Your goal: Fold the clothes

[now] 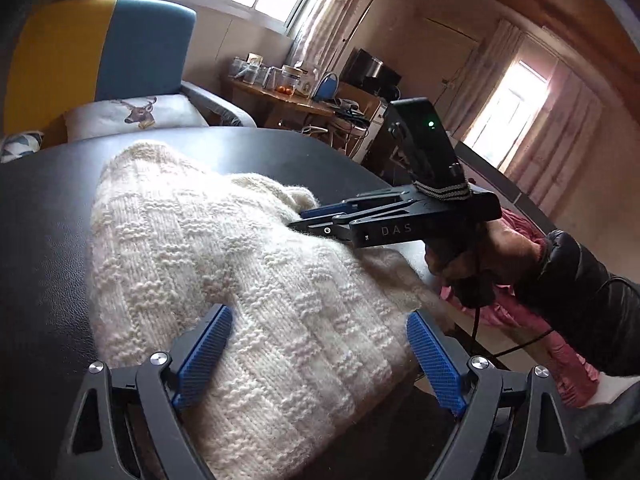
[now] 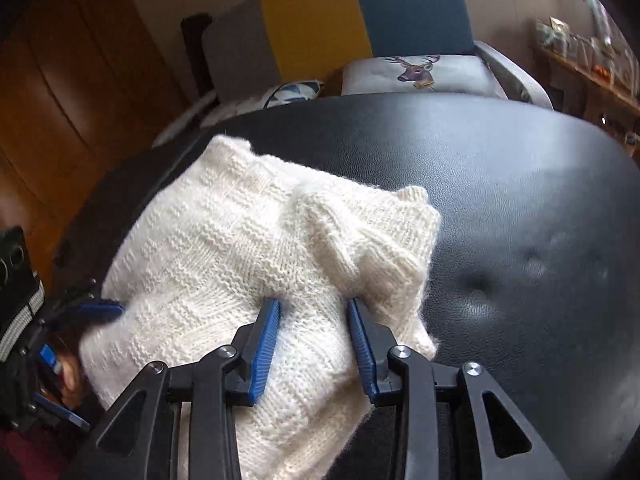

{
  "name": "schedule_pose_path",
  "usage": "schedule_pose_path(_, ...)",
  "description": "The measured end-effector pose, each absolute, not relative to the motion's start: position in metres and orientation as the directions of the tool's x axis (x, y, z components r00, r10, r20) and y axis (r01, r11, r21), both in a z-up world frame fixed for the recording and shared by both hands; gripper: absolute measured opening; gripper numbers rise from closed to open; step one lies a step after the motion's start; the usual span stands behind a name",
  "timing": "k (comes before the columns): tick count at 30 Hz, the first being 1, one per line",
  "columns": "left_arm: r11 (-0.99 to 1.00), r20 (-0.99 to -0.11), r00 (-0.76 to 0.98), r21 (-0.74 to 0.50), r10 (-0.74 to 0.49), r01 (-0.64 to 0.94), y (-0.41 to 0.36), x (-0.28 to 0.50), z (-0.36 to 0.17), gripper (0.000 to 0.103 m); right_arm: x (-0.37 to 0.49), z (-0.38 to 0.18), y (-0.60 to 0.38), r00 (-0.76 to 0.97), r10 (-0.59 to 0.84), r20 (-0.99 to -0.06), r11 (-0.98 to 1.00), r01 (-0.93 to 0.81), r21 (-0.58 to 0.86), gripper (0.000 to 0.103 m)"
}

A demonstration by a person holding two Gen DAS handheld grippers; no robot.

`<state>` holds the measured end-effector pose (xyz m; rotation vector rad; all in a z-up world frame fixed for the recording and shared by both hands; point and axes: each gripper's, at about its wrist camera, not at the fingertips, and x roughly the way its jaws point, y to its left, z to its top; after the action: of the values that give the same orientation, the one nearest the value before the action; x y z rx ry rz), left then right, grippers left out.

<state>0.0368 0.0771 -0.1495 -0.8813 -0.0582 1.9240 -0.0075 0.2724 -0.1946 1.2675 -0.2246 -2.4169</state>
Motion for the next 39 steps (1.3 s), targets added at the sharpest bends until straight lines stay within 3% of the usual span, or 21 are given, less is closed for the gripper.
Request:
schedule_pose_path(4,-0.531,-0.557,-0.276,-0.368,0.783,-0.763,0.083,0.041,-0.144,0.091,-0.008,-0.193,0.284,-0.515,-0.472,-0.715,-0.881,0.242,0.407,0.036)
schedule_pose_path(8,-0.523,-0.475,-0.282,-0.515,0.833,-0.679,0.052,0.020,-0.119,0.092,0.002,-0.168,0.302,-0.530,-0.498,-0.687,-0.856,0.171,0.488,0.041)
schedule_pose_path(9,-0.542,-0.463,-0.311,-0.535,0.830,-0.648,0.040,0.011,-0.116,0.095,0.007,-0.160,0.307,-0.540,-0.501,-0.677,-0.849,0.155,0.505,0.048)
schedule_pose_path(11,-0.576,-0.443,-0.371,-0.571,0.816,-0.585,0.016,-0.007,-0.110,0.098,0.017,-0.161,0.320,-0.520,-0.546,-0.657,-0.807,0.114,0.579,0.084)
schedule_pose_path(13,-0.612,-0.454,-0.410,-0.594,0.791,-0.522,-0.003,-0.025,-0.111,0.101,0.026,-0.163,0.332,-0.501,-0.589,-0.634,-0.758,0.070,0.648,0.100)
schedule_pose_path(17,-0.661,-0.547,-0.372,-0.615,0.750,-0.429,-0.013,-0.058,-0.137,0.101,0.047,-0.188,0.348,-0.413,-0.655,-0.633,-0.669,-0.071,0.739,0.100)
schedule_pose_path(21,-0.635,-0.581,-0.258,-0.682,0.772,-0.363,-0.002,-0.073,-0.170,0.101,0.038,-0.216,0.338,-0.311,-0.726,-0.613,-0.603,-0.140,0.785,0.100)
schedule_pose_path(25,-0.639,-0.614,-0.197,-0.683,0.764,-0.354,0.016,-0.075,-0.183,0.103,0.015,-0.222,0.322,-0.325,-0.766,-0.555,-0.553,-0.109,0.826,0.100)
schedule_pose_path(32,-0.612,-0.627,-0.068,-0.724,0.776,-0.318,0.034,-0.084,-0.187,0.102,0.013,-0.213,0.294,-0.356,-0.717,-0.600,-0.642,0.002,0.767,0.101)
schedule_pose_path(35,-0.650,-0.684,-0.058,-0.659,0.727,-0.379,0.041,-0.077,-0.184,0.088,0.017,-0.211,0.287,-0.320,-0.732,-0.602,-0.647,0.047,0.761,0.101)
schedule_pose_path(39,-0.645,-0.675,-0.054,-0.674,0.736,-0.359,0.031,-0.070,-0.186,0.068,0.022,-0.207,0.277,-0.346,-0.712,-0.611,-0.670,0.074,0.739,0.103)
